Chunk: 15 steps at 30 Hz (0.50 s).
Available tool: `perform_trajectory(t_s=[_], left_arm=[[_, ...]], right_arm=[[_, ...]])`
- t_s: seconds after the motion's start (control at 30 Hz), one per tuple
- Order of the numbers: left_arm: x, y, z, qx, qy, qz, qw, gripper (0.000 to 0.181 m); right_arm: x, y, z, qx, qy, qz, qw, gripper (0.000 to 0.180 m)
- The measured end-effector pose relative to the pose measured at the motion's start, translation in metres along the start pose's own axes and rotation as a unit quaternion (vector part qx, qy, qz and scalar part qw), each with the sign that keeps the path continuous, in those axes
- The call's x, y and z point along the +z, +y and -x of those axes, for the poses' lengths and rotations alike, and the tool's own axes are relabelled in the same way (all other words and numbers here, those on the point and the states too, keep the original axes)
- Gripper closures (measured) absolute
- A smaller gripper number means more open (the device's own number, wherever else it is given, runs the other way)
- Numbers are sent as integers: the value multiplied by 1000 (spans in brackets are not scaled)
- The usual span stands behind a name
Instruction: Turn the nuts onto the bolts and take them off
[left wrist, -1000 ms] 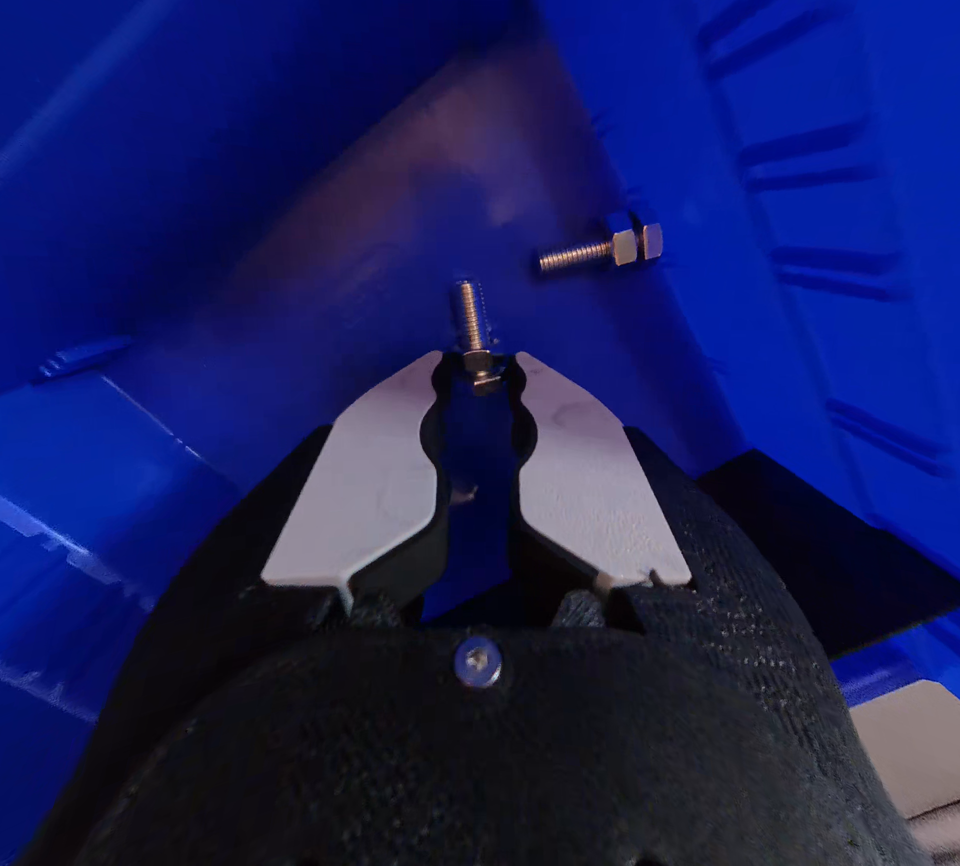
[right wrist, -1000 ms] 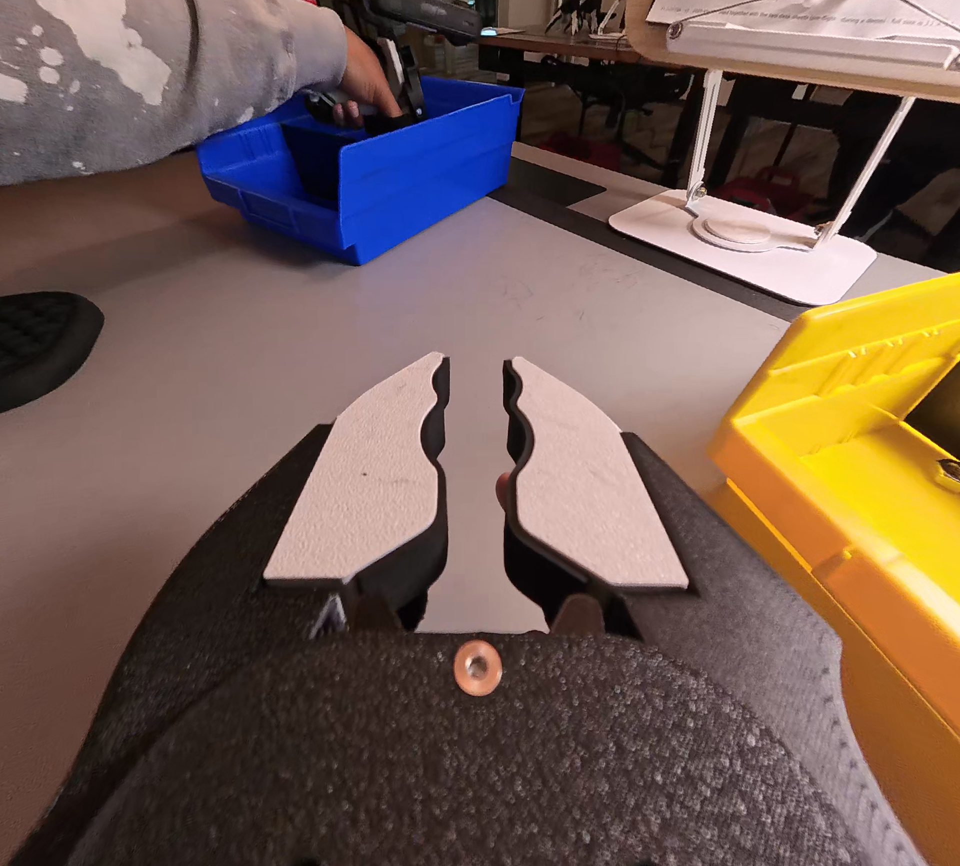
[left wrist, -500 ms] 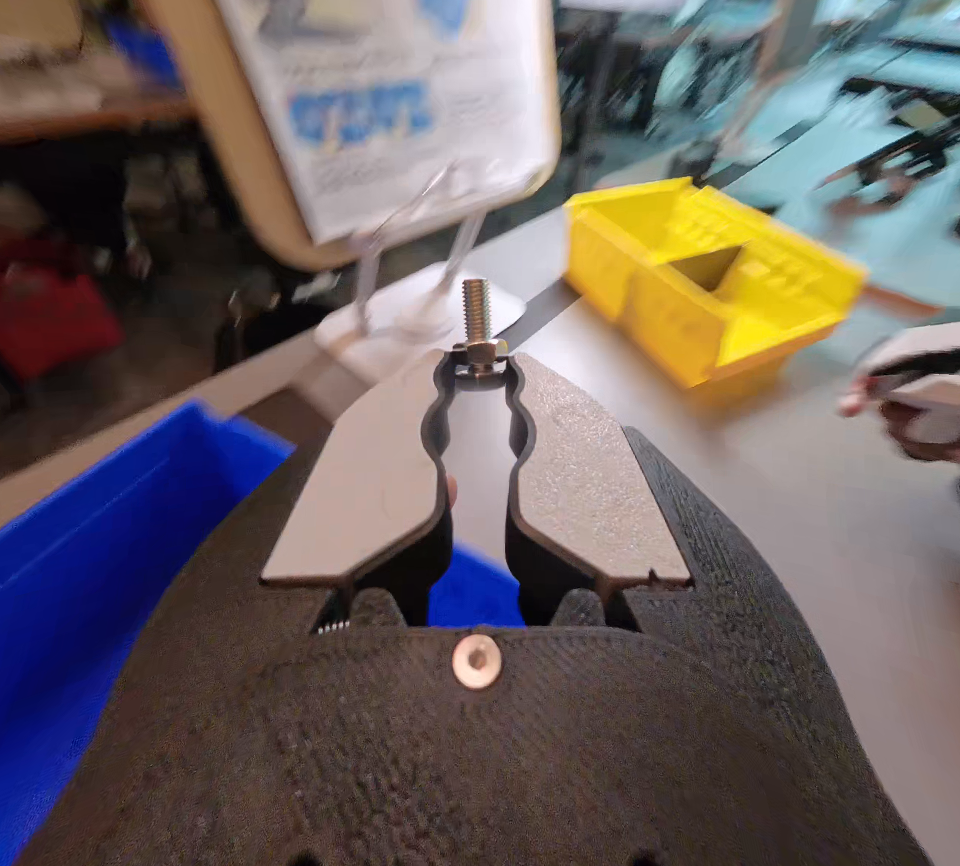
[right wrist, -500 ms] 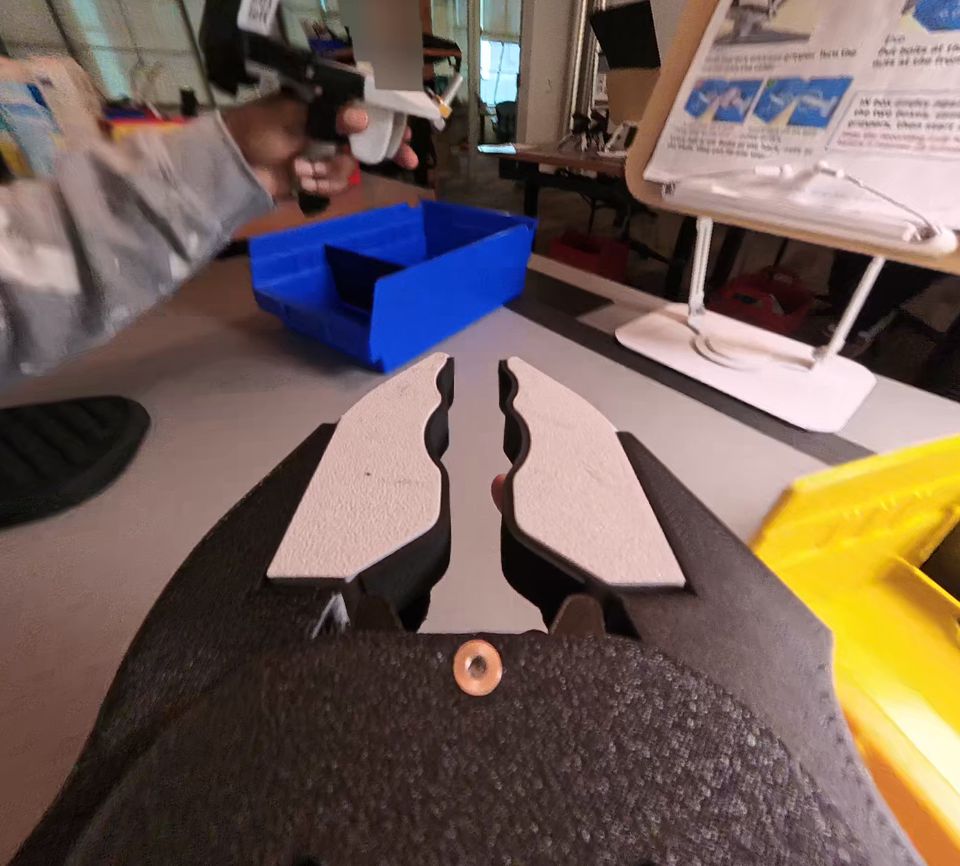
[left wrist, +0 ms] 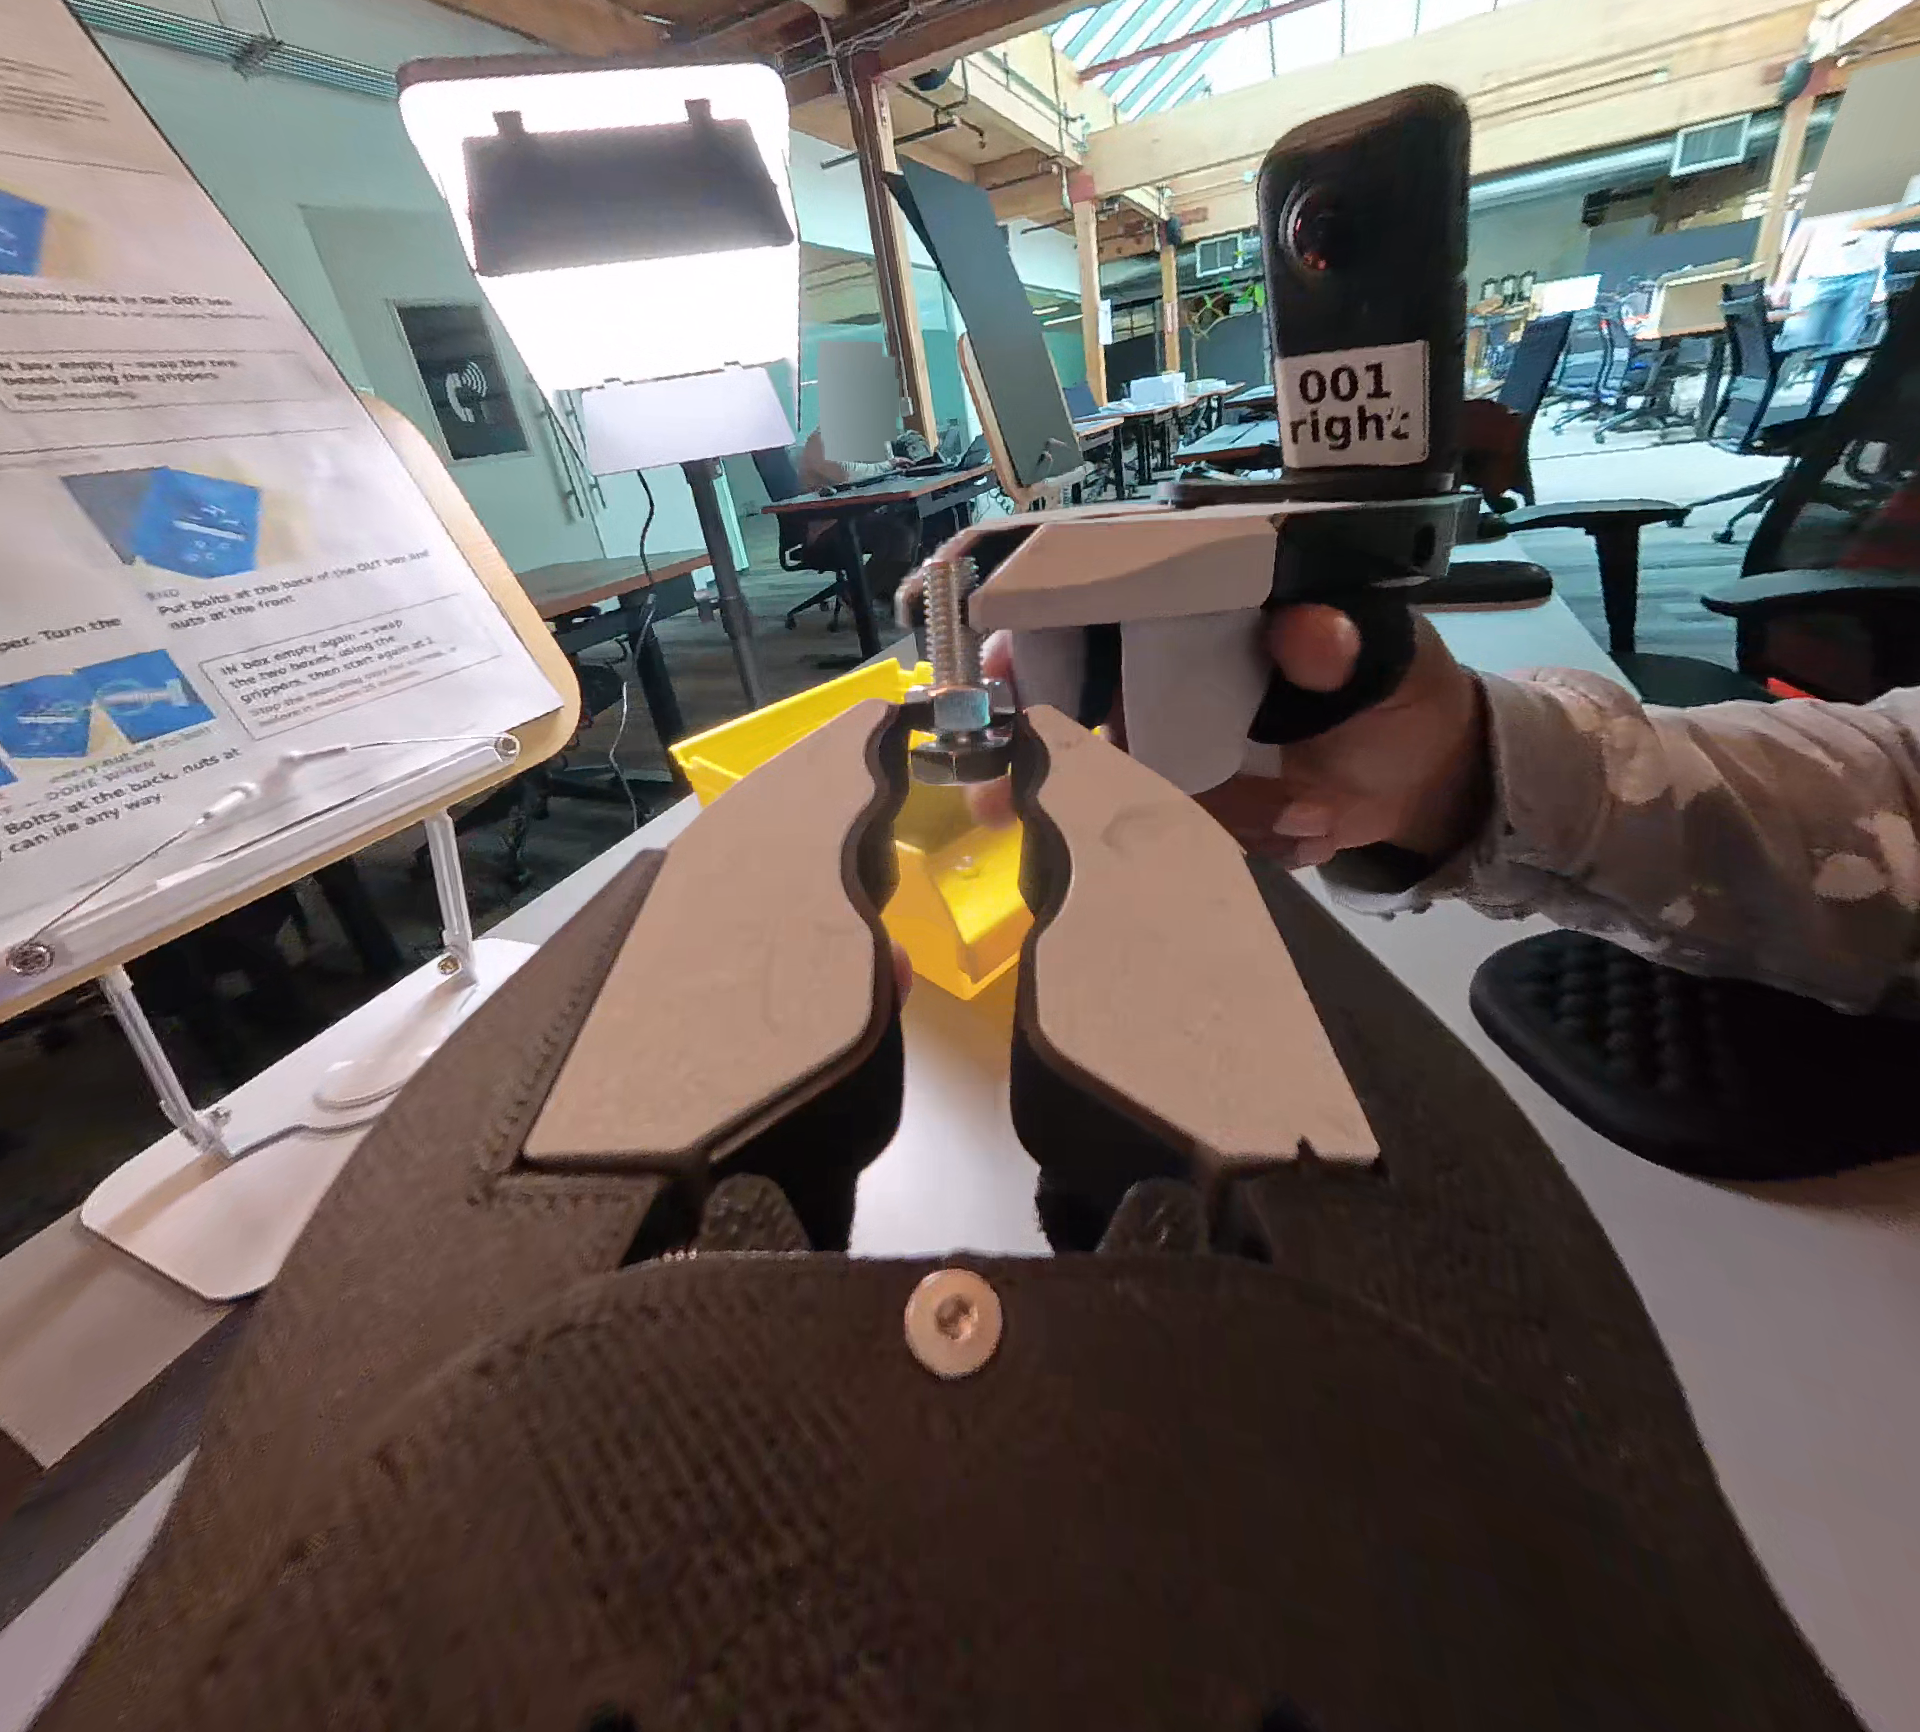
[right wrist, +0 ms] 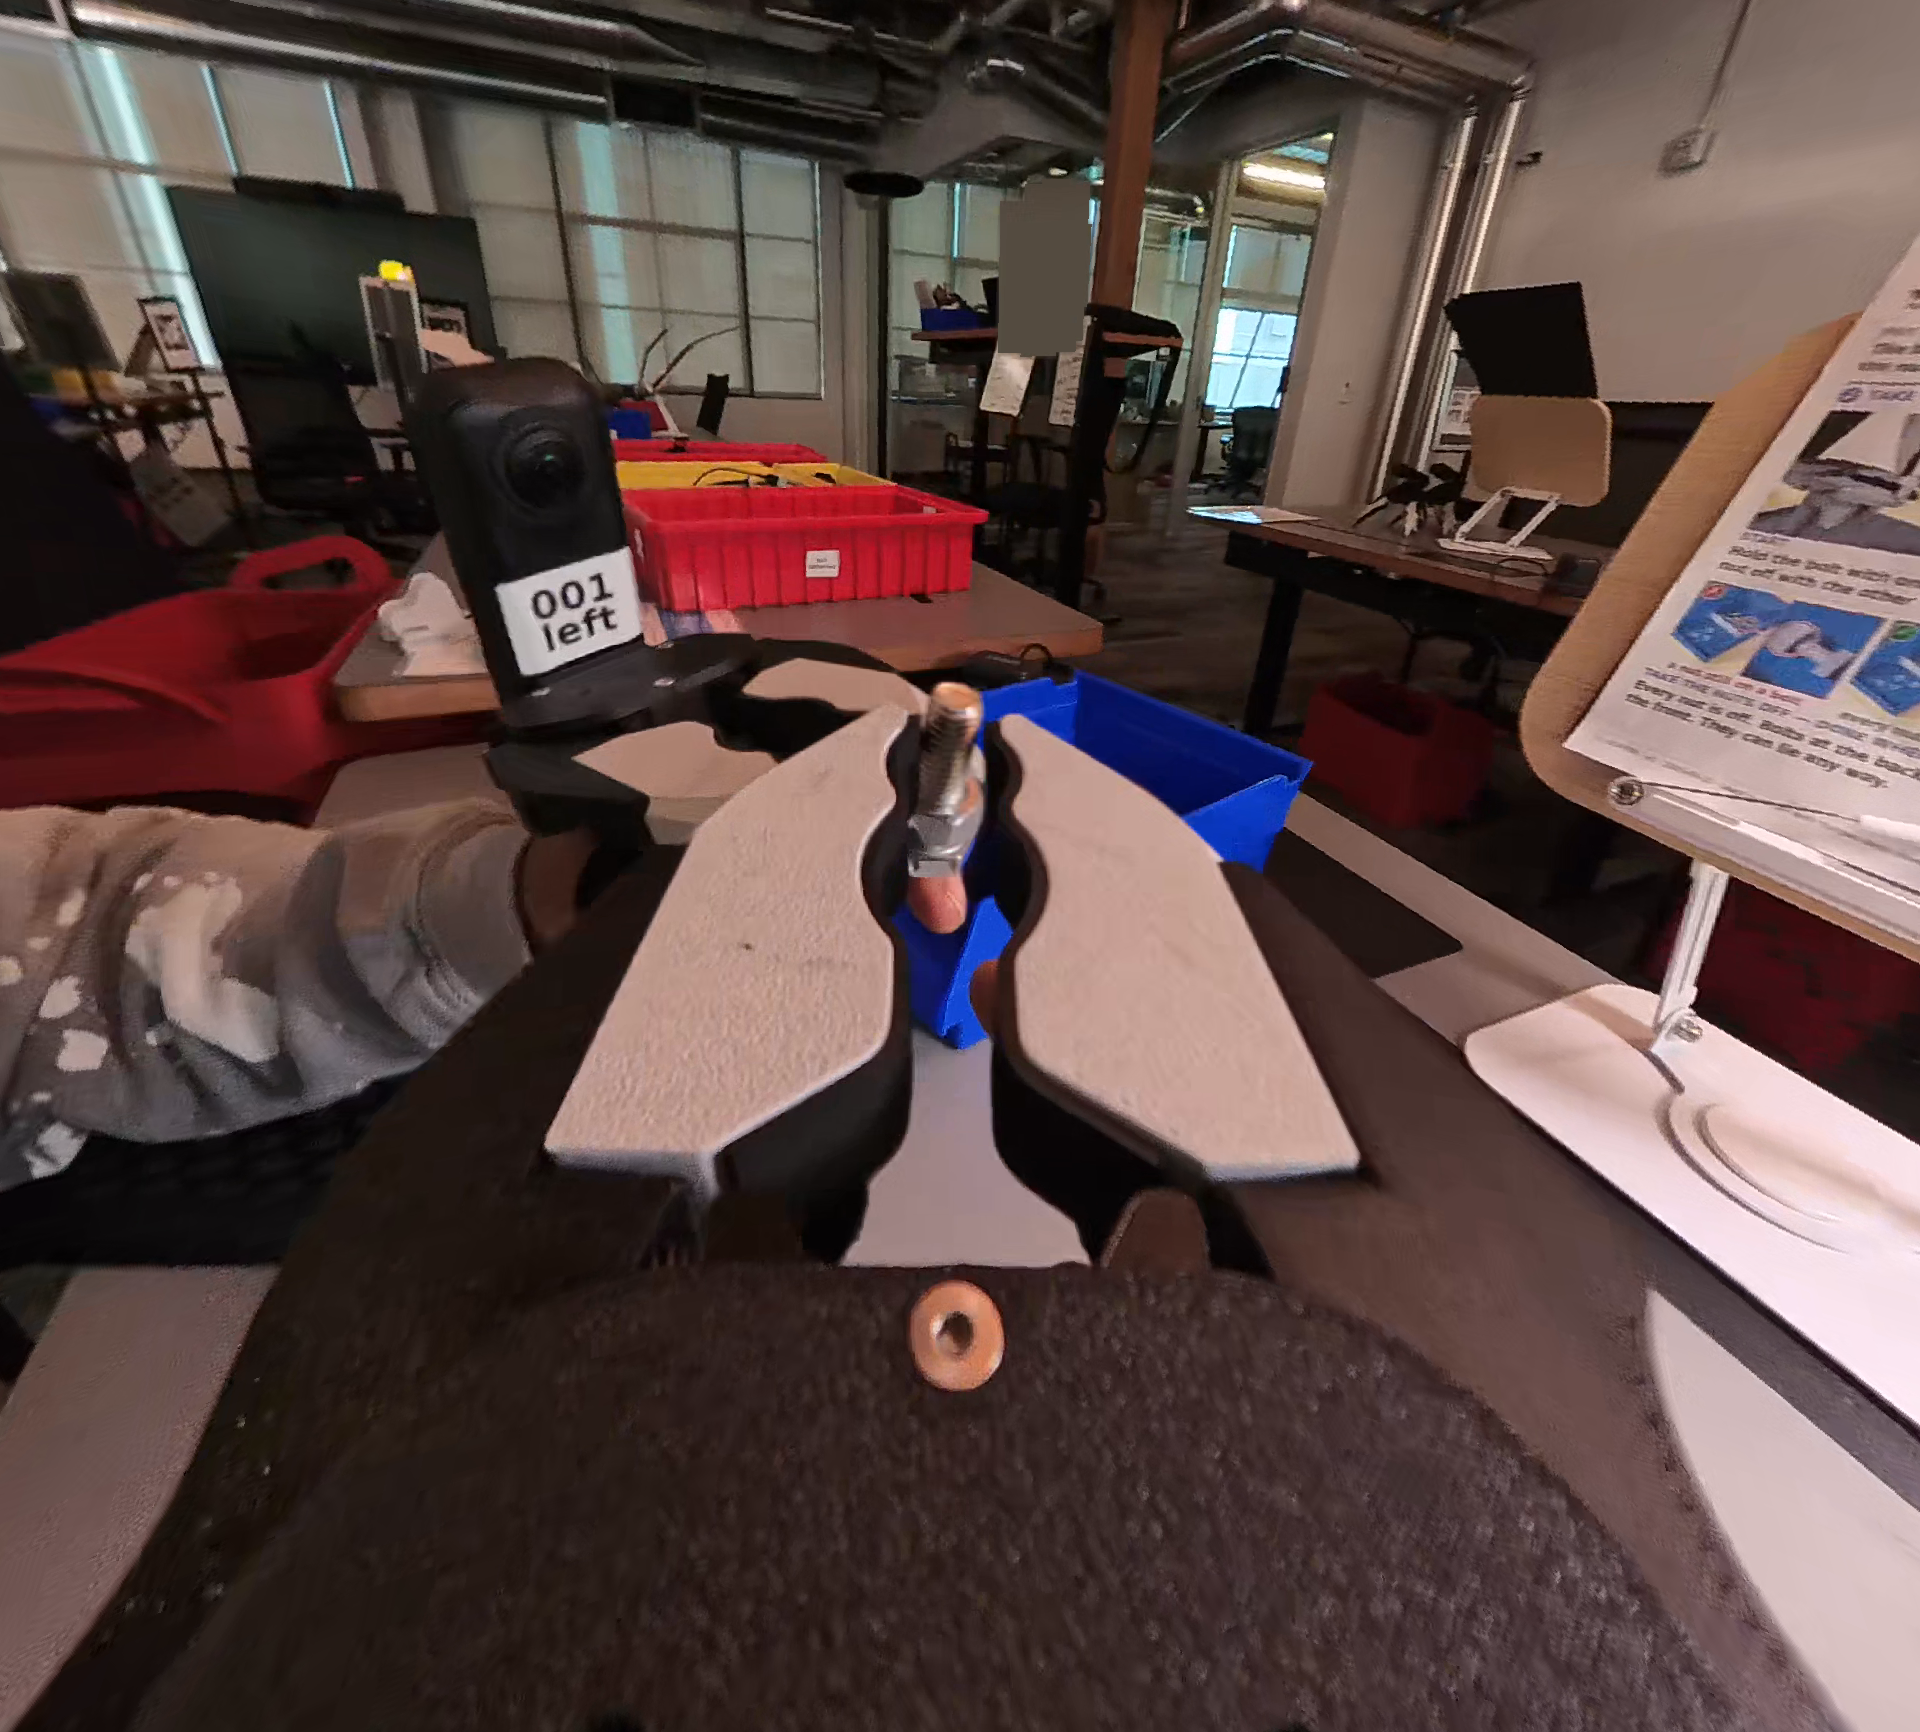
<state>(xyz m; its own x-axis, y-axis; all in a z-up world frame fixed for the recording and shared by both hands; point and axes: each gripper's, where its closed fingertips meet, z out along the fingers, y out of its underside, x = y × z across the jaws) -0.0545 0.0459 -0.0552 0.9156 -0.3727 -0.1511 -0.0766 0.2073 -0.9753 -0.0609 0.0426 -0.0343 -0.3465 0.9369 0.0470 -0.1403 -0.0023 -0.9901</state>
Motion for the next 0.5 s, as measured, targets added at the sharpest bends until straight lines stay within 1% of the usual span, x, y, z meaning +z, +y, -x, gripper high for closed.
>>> perform_trajectory(t_s=[0.1,0.2,0.3,0.4,0.5], left_arm=[[2,8,-4,-13,15,13,1000,161],[4,13,-9,-29,31,19,999,161],[6,15,-16,-68,60,13,996,161],[6,18,-22,-108,92,16,990,154],[4,18,-33,-140,138,13,980,155]], right_arm=[[-3,7,2,-25,-9,21,999,170],[-8,12,3,-35,-37,36,998,170],[-15,10,7,-18,-74,20,997,170],[-19,8,13,-4,-106,6,994,170],[-22,8,21,2,-137,1,991,170]])
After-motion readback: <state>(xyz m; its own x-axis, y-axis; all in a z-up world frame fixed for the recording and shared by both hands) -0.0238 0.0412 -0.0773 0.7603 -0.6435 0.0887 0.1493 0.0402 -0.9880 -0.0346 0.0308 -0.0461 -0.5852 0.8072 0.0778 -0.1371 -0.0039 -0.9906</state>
